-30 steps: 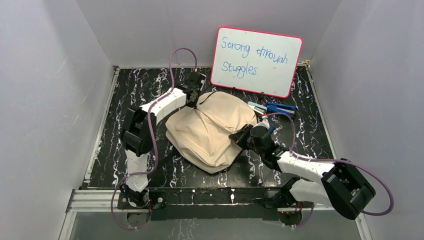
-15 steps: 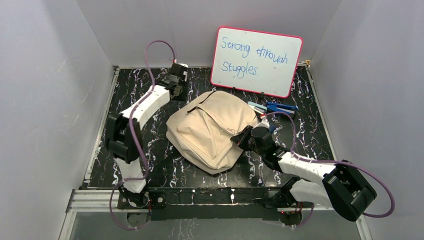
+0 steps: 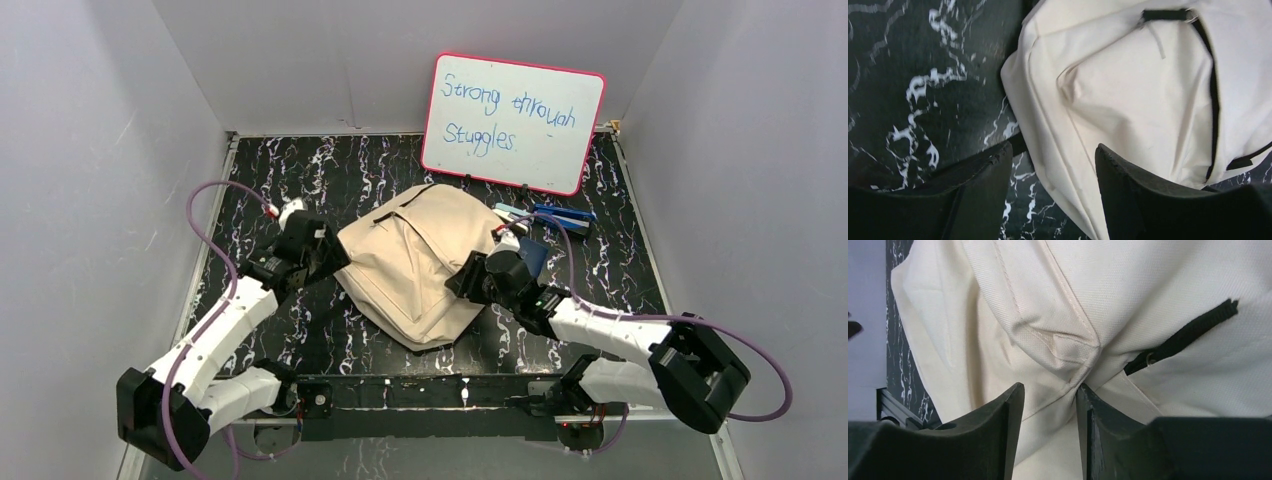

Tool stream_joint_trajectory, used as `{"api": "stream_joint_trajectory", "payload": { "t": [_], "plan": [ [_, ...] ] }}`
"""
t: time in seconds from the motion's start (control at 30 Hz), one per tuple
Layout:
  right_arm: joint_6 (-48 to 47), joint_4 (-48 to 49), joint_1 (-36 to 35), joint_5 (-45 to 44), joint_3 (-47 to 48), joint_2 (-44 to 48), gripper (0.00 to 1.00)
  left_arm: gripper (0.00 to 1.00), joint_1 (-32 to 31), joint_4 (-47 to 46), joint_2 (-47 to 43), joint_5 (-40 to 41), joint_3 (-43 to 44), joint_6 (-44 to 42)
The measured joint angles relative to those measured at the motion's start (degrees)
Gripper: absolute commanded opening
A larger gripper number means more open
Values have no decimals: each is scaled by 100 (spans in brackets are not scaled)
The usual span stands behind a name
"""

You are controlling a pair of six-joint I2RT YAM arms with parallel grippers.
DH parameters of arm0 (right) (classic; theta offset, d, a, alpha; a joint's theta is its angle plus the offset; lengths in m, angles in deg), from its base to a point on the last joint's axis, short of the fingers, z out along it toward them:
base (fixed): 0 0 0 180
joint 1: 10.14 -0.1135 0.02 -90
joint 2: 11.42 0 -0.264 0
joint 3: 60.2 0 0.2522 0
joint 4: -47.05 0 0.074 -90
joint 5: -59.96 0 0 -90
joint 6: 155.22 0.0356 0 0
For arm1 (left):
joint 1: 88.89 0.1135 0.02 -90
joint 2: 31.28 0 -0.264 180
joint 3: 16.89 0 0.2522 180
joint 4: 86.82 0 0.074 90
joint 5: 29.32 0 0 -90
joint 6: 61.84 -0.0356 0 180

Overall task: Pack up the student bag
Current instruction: Zip the student bag at the center of the board, then adjust the student bag at the center of the board.

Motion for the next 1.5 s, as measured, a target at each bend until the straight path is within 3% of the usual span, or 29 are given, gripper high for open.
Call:
{"api": "stream_joint_trajectory", "payload": {
  "t": [0.33, 0.37, 0.6, 0.63, 0.9, 1.17, 1.37, 1.5],
  "plan": [
    [-798, -1342, -28, -907, 732, 1132, 59, 60, -37, -470, 264, -542, -1012, 1121],
    [-828, -1425, -28, -986, 741, 1237, 59, 56, -37, -586, 317, -590, -1073, 1178],
    [-756, -1952, -28, -1298, 710, 1550, 59, 1, -37, -1268, 800, -756, -1239, 1379],
    [-728, -2020, -28, -1340, 710, 1589, 59, 0, -37, -1252, 826, -756, -1182, 1335],
    [-710, -2350, -26, -1705, 710, 1810, 59, 0, 636, -717, 1244, -817, -50, 289],
    [-927, -2605, -9, -1965, 719, 1770, 71, 0, 1840, -310, 2114, -713, 861, -887],
    [-1541, -2621, 557, -1261, 1204, 984, 74, 29, 2310, -400, 3088, -798, 1668, -1325],
    [-1908, -2328, 1464, -205, 1615, 289, 78, 47, 2424, -599, 3462, -1067, 1954, -1405]
  ]
}}
